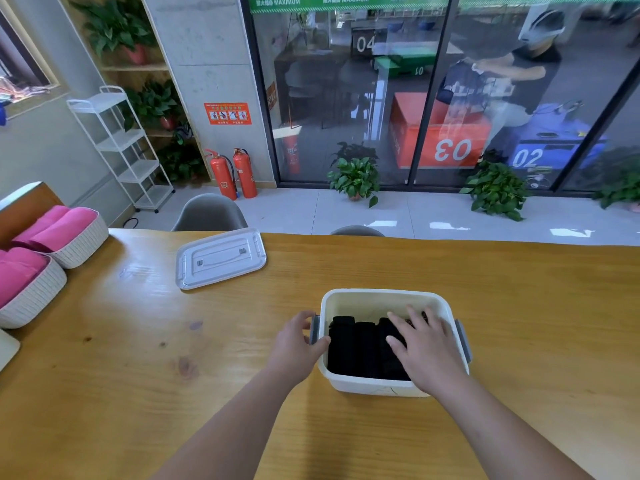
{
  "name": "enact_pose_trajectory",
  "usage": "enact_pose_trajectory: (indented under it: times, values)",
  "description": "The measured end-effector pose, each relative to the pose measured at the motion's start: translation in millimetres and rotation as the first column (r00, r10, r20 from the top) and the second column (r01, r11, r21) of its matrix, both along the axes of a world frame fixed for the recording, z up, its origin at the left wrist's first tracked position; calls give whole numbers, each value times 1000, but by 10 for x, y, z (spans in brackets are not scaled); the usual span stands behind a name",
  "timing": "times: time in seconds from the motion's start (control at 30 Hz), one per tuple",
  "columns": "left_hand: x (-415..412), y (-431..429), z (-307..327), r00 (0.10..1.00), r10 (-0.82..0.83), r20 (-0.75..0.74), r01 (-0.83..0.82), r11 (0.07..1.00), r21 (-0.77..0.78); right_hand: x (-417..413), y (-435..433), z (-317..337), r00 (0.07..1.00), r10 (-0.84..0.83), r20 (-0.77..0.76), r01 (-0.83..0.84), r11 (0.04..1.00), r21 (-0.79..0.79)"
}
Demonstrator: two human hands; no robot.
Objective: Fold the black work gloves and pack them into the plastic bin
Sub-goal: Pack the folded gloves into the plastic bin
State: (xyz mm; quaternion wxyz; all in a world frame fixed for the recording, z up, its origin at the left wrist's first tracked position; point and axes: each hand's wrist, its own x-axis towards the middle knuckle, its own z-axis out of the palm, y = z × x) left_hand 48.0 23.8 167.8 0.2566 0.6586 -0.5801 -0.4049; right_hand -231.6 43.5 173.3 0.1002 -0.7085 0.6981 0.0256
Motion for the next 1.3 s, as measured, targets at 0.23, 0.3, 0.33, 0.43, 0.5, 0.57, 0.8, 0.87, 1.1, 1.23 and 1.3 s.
enact_pose_trajectory:
  times: [0.23, 0.3, 0.33, 0.43, 0.5, 0.57, 0.8, 0.87, 1.1, 1.23, 1.3]
  values:
    - [-53, 4, -13, 999, 31, 19, -31, 999, -23, -203, 71, -116, 999, -50, -21, 50, 999, -10]
    - [-9, 16, -17, 998, 55, 24, -54, 998, -19, -141, 46, -92, 999, -35, -10, 35, 999, -8]
    - [32, 18, -23, 997, 68, 31, -67, 998, -17, -96, 31, -82, 1000, -25, -5, 25, 1000, -6]
    - [178, -3, -17, 996, 67, 65, -68, 998, 3, 65, -34, -38, 1000, -18, 19, 18, 1000, -17]
    - [284, -36, -12, 998, 31, 58, -32, 999, 22, 186, -109, 15, 999, -8, 44, 9, 1000, -17]
    - [405, -78, -15, 998, 1, 58, -3, 1000, 31, 319, -217, 77, 997, 17, 71, -16, 1000, -18]
    - [920, -320, 3, 991, 103, 87, -103, 995, -7, 915, -804, 334, 985, 117, 125, -116, 993, -12]
    - [1100, -413, -8, 985, 144, 97, -144, 990, -6, 1130, -997, 387, 980, 139, 140, -142, 990, 17]
    - [1727, -769, -56, 953, 246, 177, -253, 967, 18, 1946, -1606, 414, 959, 229, 169, -253, 958, 137]
    - [2070, -975, -106, 930, 268, 254, -283, 959, 24, 2308, -1924, 295, 950, 251, 186, -287, 936, 203]
    - [2229, -1075, -160, 922, 284, 263, -301, 953, 25, 2466, -2075, 216, 947, 254, 196, -296, 927, 231]
